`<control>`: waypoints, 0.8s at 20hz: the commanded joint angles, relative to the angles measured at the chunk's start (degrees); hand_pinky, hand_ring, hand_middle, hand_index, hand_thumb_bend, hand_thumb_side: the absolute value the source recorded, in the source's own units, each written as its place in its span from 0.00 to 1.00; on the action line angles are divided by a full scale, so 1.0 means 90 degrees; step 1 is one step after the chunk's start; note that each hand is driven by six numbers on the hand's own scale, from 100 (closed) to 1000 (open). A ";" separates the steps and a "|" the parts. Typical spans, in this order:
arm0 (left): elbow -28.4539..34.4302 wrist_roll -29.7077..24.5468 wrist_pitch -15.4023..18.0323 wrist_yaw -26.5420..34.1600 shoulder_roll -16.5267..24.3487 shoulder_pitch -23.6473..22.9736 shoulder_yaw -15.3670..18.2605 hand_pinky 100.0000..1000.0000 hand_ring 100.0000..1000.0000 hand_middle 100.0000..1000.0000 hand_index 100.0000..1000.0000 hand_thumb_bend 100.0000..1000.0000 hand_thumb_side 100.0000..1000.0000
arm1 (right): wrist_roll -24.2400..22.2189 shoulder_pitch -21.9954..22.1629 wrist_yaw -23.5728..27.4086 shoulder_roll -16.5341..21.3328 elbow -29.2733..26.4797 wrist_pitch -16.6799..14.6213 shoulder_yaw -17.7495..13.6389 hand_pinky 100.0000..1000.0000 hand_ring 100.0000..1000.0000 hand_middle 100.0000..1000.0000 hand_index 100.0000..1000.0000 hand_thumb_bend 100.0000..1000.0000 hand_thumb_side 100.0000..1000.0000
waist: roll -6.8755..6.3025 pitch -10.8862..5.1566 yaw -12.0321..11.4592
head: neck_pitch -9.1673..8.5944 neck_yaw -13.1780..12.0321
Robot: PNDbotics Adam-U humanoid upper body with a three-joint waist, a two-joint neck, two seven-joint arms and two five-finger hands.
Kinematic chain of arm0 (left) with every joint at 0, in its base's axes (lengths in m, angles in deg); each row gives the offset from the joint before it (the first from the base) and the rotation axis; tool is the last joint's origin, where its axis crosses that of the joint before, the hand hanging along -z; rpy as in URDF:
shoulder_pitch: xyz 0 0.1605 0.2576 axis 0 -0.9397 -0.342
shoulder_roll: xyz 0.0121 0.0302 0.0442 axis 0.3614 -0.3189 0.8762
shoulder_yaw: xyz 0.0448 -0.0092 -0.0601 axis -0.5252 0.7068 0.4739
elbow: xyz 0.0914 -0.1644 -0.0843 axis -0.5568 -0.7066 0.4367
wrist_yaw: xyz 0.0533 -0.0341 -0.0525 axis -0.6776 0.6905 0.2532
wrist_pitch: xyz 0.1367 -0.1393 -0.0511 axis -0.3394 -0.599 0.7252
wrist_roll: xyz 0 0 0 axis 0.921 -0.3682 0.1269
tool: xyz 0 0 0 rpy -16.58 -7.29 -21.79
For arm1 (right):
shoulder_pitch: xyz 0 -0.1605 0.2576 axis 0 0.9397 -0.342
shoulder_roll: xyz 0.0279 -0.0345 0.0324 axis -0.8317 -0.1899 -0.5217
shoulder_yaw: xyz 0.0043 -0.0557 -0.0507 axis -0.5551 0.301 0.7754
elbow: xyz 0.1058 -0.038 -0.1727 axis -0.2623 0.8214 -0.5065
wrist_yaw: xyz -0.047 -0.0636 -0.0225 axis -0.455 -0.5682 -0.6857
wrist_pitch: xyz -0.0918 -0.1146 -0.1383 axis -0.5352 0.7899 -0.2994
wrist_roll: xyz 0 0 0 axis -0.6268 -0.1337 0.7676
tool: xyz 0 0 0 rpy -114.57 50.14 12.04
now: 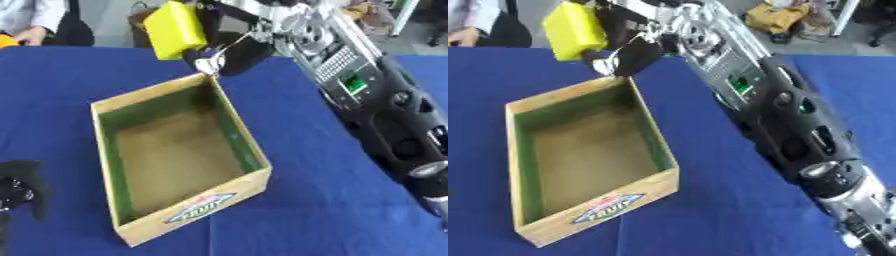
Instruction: Pick up objects on the table and place them in the box.
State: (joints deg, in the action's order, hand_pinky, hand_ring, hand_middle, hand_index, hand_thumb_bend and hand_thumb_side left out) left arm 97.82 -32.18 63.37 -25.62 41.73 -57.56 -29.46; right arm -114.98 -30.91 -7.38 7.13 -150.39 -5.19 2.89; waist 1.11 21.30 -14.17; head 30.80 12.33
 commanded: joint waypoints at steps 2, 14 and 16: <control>0.0148 0.0175 0.0032 0.0061 0.0054 0.0067 0.0101 0.16 0.39 0.37 0.62 0.00 0.95 | -0.0183 0.0004 -0.0137 -0.0260 0.0082 -0.0044 0.0104 0.57 0.44 0.26 0.35 0.00 0.11 | -0.0007 -0.0160 -0.0045 | 0.0054 0.0042; 0.0148 0.0470 0.0052 0.0092 0.0045 0.0082 0.0190 0.16 0.39 0.37 0.62 0.00 0.95 | -0.0649 0.0317 -0.1089 -0.0698 0.0283 -0.0368 0.0453 0.57 0.47 0.27 0.37 0.00 0.12 | 0.0021 -0.0172 -0.0068 | 0.0041 -0.0042; 0.0148 0.0502 0.0049 0.0093 0.0045 0.0077 0.0205 0.16 0.39 0.37 0.62 0.00 0.95 | -0.0713 0.0303 -0.1313 -0.0736 0.0313 -0.0473 0.0510 0.57 0.49 0.29 0.38 0.00 0.10 | 0.0018 -0.0184 -0.0062 | 0.0032 -0.0051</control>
State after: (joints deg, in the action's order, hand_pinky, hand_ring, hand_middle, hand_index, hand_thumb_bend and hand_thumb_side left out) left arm 98.05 -28.06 63.74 -24.85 41.73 -57.25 -28.27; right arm -121.00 -27.21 -18.07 0.40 -147.30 -8.97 7.57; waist 1.50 21.18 -14.69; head 31.09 12.09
